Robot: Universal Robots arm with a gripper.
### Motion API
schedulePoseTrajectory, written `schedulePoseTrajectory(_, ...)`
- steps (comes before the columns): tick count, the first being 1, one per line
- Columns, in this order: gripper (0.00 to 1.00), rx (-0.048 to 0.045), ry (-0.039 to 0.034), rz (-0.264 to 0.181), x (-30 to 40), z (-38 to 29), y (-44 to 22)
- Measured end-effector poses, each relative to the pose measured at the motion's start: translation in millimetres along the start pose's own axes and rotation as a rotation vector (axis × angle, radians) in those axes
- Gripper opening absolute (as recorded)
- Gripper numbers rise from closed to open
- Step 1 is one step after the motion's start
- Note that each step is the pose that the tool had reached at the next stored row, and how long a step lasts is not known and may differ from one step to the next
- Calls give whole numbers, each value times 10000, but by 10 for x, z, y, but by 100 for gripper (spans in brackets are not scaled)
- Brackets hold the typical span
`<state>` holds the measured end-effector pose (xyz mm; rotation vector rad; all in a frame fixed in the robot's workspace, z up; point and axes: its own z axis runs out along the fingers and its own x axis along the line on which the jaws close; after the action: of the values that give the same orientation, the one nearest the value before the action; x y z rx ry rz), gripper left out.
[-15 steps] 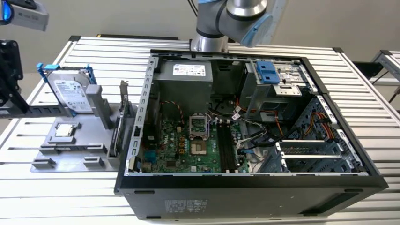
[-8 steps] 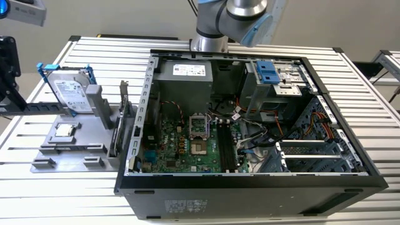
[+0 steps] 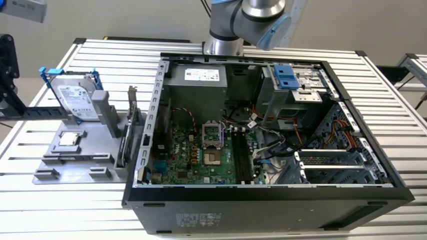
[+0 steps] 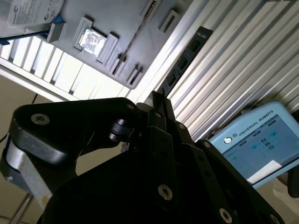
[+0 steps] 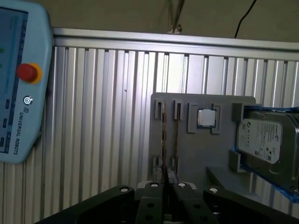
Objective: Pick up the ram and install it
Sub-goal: 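Pick up the ram and move it above insertion slot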
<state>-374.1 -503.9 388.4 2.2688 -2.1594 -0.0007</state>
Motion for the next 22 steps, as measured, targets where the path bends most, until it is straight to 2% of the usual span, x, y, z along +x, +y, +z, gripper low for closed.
schedulePoseTrajectory(5, 0, -1, 0, 0, 0, -25, 0)
schedulePoseTrajectory(13, 0, -3, 2, 1, 0, -29, -5)
schedulePoseTrajectory(22, 0, -4, 0, 0, 5, -28, -98)
